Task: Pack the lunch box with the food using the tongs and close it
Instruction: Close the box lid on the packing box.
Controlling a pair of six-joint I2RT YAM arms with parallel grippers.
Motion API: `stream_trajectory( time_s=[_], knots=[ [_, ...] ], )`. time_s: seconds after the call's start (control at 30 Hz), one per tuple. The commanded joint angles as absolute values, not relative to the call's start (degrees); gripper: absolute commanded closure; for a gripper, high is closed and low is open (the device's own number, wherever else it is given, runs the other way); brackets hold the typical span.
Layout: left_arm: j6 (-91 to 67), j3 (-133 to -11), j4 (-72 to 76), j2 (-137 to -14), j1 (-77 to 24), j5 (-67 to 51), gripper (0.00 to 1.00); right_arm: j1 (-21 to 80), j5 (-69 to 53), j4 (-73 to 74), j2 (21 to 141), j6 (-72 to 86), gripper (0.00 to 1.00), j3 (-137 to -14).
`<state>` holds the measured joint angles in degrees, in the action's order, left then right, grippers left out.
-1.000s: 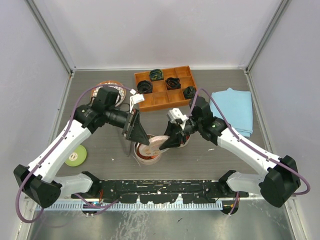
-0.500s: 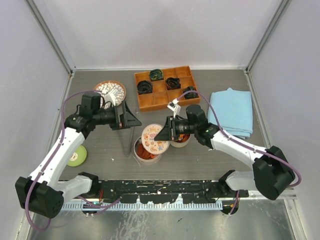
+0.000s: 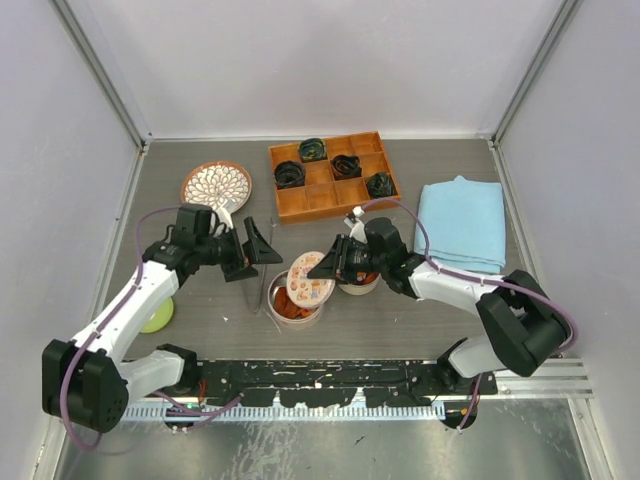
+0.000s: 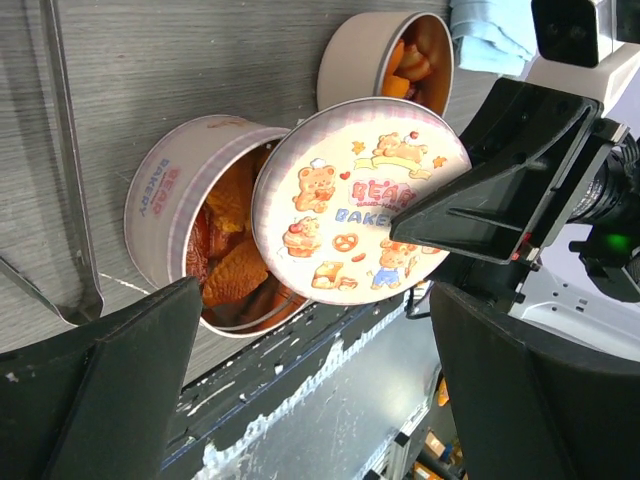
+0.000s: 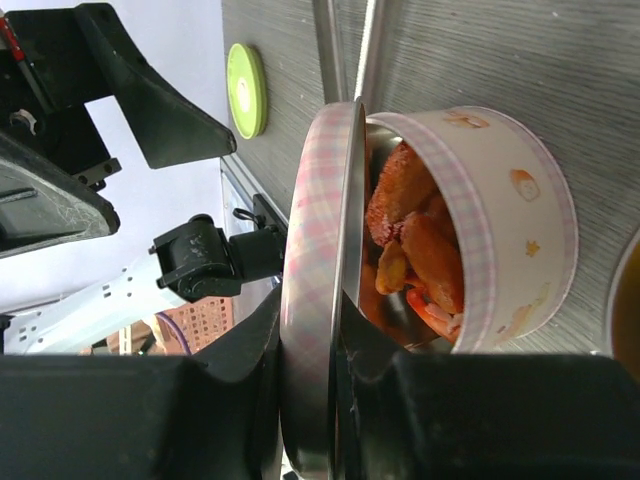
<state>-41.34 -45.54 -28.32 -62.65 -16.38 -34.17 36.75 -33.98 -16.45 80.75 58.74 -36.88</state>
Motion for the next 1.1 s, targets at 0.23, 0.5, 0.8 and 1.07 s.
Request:
stream_trajectory(
  time_s=[0.23, 0.5, 0.8, 1.07],
  knots=[
    [-38.93, -47.28, -27.32, -70.35, -21.09, -33.75, 0.0, 36.67, -32.33, -17.29, 83.55, 58.05, 0.75, -36.91],
    [-37.6, -48.64, -29.63, -74.64, -22.57, -30.28, 0.01, 36.74, -27.71, -2.56, 81.48, 50.1, 0.51, -40.82],
    [-35.24, -50.46, -32.91, -77.36, -23.32, -29.48, 0.02, 36.76, -25.82, 4.11, 81.31, 47.81, 0.38, -43.09],
    [-34.76, -51.68, -33.26, -79.89, -24.69, -29.65, 0.03, 36.84, -23.11, 12.9, 80.1, 43.38, 0.29, -47.19]
  ],
)
